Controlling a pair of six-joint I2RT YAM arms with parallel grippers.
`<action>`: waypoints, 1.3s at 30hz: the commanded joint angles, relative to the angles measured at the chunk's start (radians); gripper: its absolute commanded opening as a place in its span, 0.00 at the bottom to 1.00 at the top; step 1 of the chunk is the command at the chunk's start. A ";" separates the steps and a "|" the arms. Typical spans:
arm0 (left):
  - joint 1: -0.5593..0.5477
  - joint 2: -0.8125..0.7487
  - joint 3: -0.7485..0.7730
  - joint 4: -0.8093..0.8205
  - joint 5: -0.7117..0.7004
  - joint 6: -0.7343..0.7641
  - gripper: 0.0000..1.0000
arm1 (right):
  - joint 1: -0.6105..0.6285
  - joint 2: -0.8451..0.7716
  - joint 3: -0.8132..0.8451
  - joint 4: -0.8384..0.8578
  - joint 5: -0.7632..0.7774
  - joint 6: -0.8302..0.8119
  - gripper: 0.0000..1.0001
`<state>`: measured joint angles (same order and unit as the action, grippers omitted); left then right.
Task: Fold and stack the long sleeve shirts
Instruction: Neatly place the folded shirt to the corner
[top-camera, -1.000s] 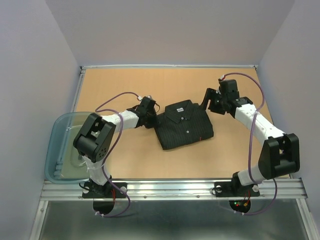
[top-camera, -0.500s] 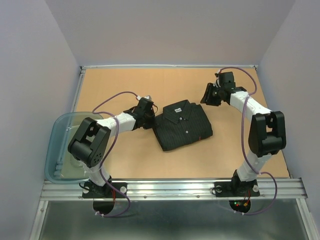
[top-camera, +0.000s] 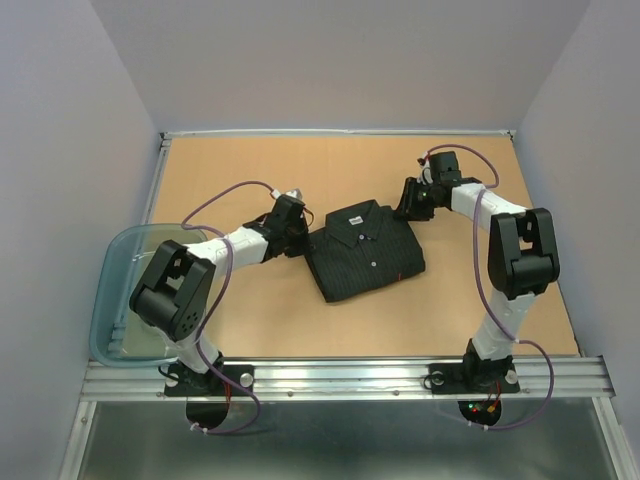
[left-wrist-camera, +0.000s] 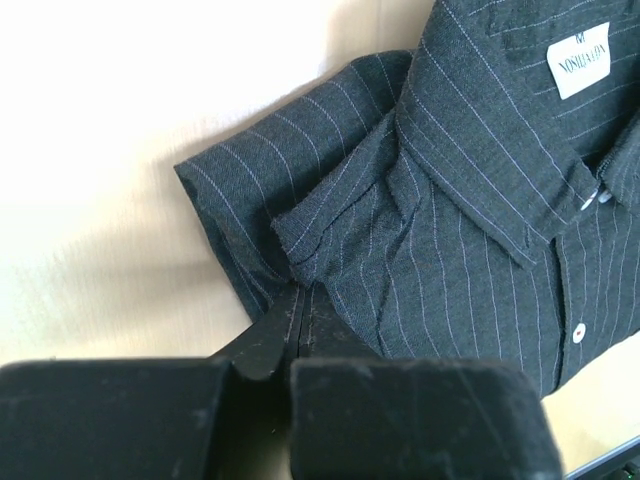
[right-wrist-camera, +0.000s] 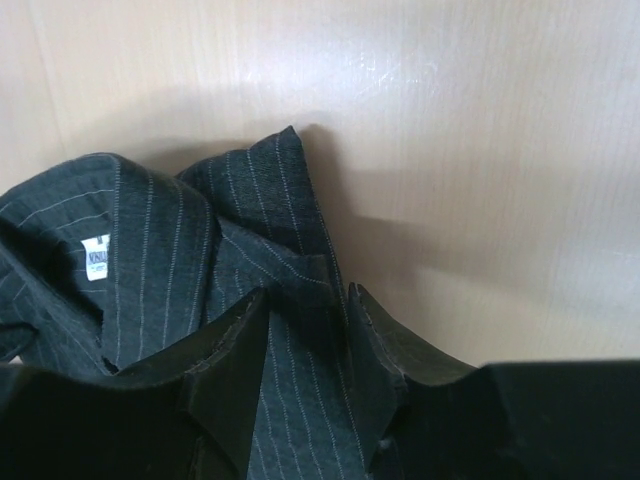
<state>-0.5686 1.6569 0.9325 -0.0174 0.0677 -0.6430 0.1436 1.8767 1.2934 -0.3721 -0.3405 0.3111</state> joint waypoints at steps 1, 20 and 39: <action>-0.004 -0.100 -0.034 0.037 -0.040 0.014 0.10 | -0.002 0.006 0.046 0.062 -0.029 -0.032 0.41; 0.055 -0.103 -0.027 0.074 -0.023 -0.006 0.57 | -0.002 -0.024 0.027 0.093 -0.101 -0.066 0.20; 0.058 -0.002 -0.032 0.165 0.047 0.009 0.56 | 0.031 -0.074 0.026 0.122 -0.216 -0.073 0.01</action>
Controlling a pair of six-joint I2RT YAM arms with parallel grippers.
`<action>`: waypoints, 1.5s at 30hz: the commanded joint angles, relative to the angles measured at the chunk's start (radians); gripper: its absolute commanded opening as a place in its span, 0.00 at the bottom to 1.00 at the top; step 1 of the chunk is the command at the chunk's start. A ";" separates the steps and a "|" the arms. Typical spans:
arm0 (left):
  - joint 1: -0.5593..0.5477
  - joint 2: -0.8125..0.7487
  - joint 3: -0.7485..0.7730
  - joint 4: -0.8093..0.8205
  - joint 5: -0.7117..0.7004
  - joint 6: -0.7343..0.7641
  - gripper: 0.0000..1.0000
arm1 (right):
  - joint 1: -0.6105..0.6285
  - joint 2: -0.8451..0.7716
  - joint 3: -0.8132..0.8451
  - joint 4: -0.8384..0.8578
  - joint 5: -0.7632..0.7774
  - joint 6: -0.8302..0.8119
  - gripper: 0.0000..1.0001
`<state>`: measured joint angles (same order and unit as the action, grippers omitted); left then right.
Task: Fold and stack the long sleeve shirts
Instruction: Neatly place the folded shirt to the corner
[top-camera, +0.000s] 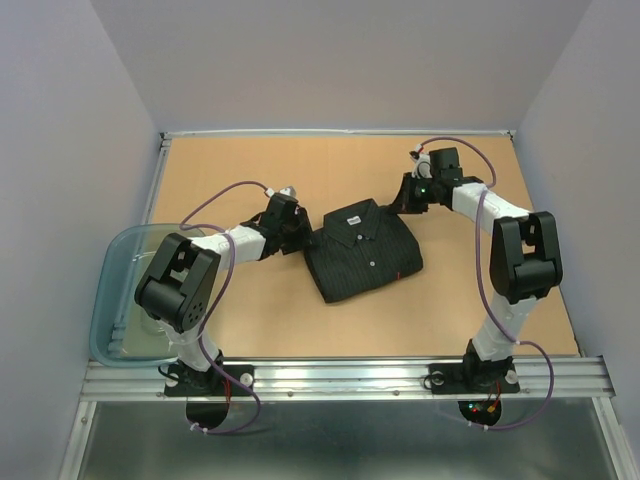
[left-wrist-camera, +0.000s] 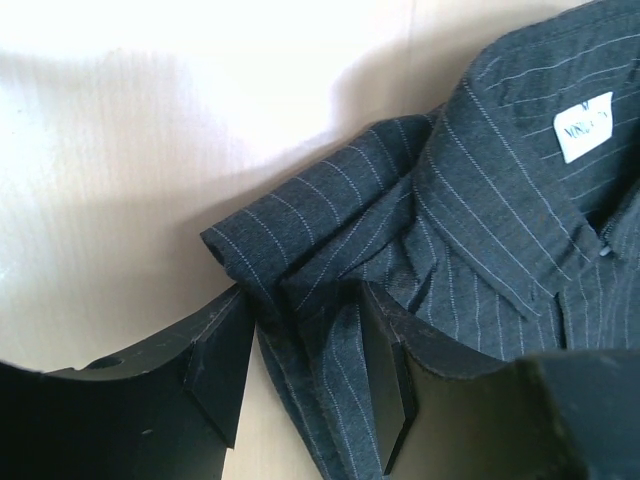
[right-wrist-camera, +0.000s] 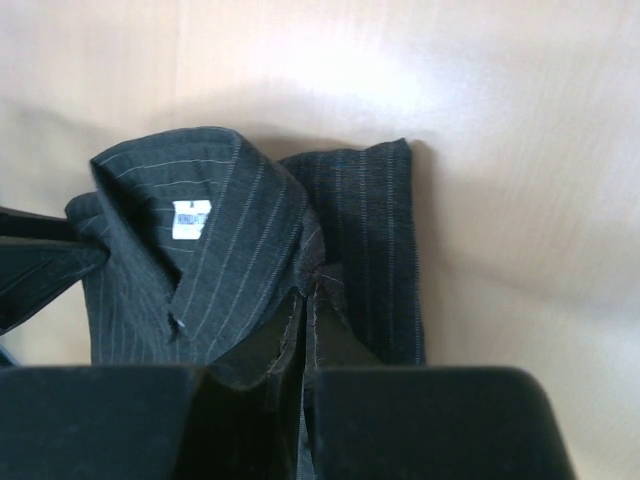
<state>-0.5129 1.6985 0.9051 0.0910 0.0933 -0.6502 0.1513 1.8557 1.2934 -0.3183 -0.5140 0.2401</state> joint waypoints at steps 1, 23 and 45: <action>0.002 -0.048 -0.009 0.059 0.025 0.017 0.56 | 0.025 -0.053 0.027 0.071 -0.043 -0.002 0.01; 0.106 -0.175 -0.251 0.256 0.155 -0.037 0.00 | 0.025 0.013 -0.023 0.101 0.115 0.004 0.12; -0.016 -0.507 -0.173 0.058 0.103 -0.049 0.79 | 0.060 -0.230 -0.196 0.448 -0.127 0.356 0.74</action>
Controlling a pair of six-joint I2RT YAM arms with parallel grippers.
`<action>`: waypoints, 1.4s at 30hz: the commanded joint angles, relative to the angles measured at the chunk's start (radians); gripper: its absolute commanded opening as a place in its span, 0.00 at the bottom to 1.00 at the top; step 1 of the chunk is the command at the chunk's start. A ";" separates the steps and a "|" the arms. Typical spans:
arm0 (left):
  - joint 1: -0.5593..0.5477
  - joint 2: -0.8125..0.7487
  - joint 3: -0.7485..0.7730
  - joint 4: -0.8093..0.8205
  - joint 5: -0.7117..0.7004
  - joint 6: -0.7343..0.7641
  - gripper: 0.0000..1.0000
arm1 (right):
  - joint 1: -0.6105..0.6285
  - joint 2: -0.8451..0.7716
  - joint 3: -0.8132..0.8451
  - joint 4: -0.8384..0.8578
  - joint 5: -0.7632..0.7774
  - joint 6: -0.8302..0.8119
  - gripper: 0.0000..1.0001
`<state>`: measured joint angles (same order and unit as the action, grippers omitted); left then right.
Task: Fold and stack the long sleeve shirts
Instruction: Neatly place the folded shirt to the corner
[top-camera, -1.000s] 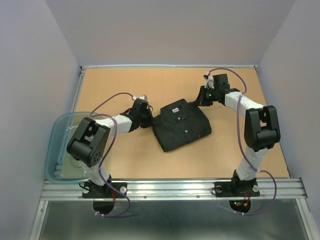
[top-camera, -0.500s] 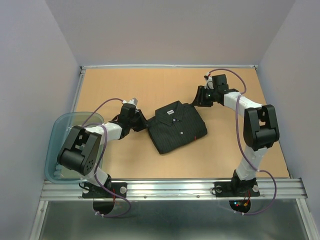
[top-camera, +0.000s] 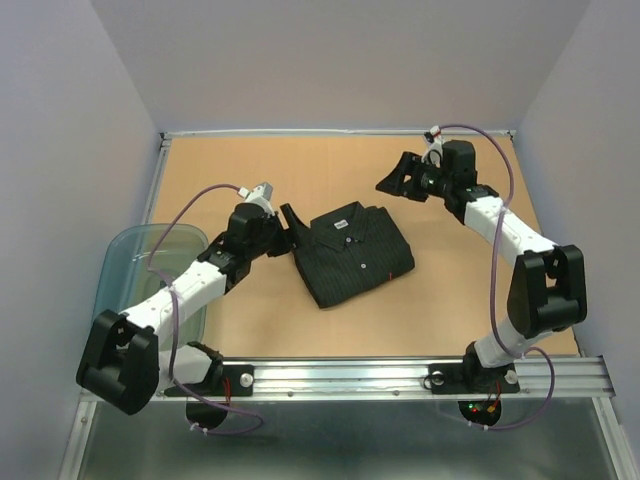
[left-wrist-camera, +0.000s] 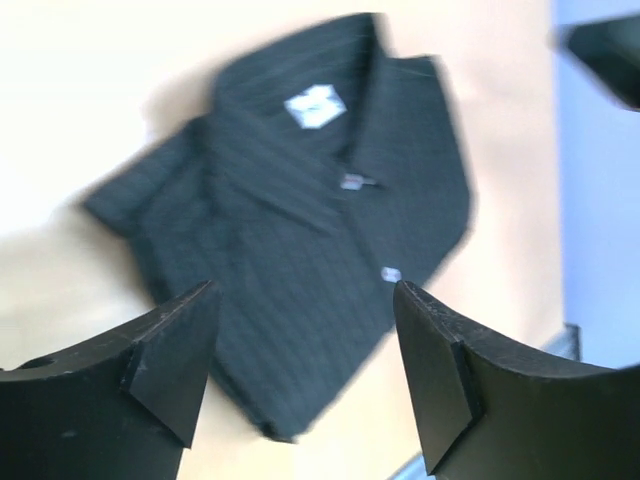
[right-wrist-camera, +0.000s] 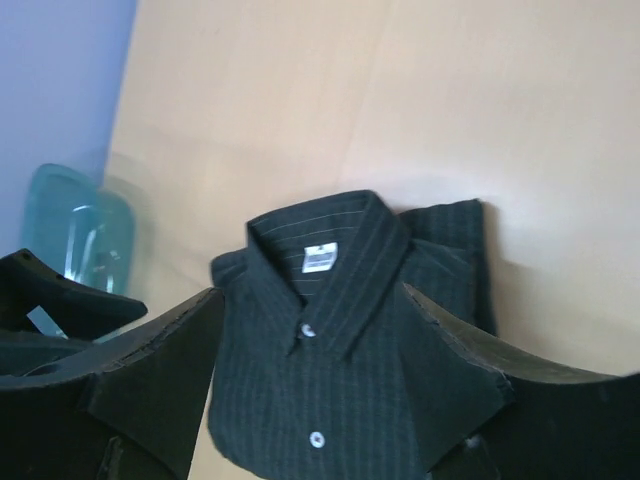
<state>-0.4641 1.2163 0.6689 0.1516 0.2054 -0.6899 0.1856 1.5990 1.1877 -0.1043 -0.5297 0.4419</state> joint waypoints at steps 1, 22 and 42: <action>-0.082 -0.005 0.078 0.002 -0.008 -0.008 0.78 | 0.031 0.044 -0.097 0.265 -0.127 0.168 0.73; -0.041 0.393 -0.068 0.252 0.045 -0.106 0.64 | -0.008 0.265 -0.307 0.739 -0.142 0.245 0.72; -0.159 0.158 -0.196 0.112 -0.023 -0.184 0.75 | 0.031 -0.131 -0.887 0.827 -0.046 0.314 0.73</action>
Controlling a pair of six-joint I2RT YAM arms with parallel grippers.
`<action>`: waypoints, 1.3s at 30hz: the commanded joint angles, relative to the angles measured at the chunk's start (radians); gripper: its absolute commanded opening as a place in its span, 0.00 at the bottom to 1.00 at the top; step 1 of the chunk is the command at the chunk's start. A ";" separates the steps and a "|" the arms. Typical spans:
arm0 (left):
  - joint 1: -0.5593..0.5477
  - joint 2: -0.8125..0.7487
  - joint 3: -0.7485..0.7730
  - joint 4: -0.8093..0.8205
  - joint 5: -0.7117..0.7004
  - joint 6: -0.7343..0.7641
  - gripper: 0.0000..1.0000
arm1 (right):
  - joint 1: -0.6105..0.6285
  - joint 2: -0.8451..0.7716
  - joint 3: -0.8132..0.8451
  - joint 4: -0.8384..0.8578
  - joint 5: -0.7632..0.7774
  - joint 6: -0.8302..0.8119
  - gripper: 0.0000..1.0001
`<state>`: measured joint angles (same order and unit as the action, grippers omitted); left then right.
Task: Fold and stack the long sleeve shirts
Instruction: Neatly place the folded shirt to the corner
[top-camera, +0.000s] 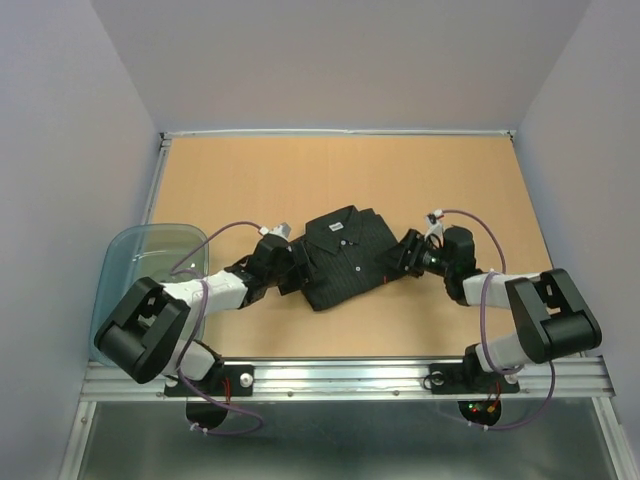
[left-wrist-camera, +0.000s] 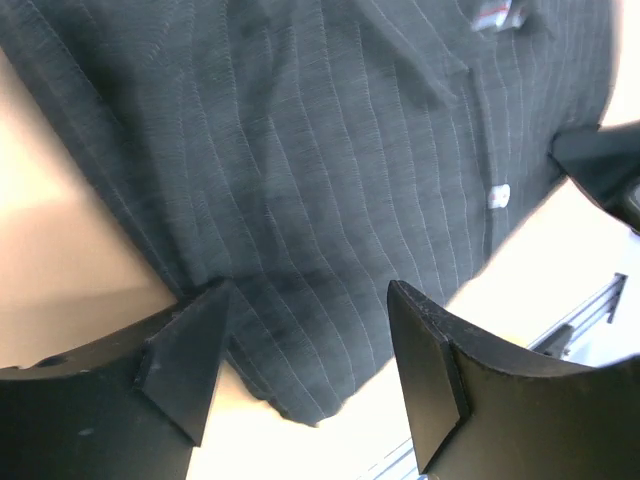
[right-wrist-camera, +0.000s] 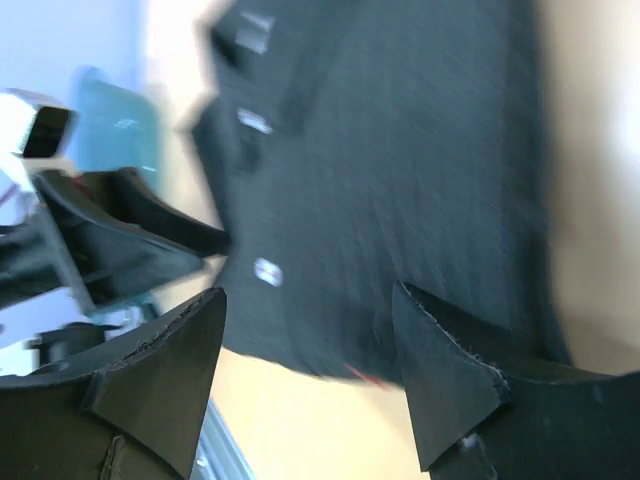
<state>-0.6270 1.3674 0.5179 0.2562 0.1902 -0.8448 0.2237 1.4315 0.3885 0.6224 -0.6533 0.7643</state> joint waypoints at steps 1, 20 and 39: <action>0.007 0.006 -0.054 0.008 -0.009 -0.034 0.75 | -0.012 0.053 -0.097 0.112 0.080 -0.010 0.72; 0.144 0.060 0.184 -0.206 -0.182 0.105 0.75 | -0.018 -0.514 -0.148 -0.406 0.253 0.208 1.00; 0.286 0.292 0.447 -0.242 -0.182 0.279 0.63 | 0.167 -0.455 -0.209 -0.313 0.416 0.403 1.00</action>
<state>-0.3885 1.6939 0.9058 0.0494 0.0341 -0.6418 0.3637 0.9314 0.1795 0.2180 -0.3035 1.1217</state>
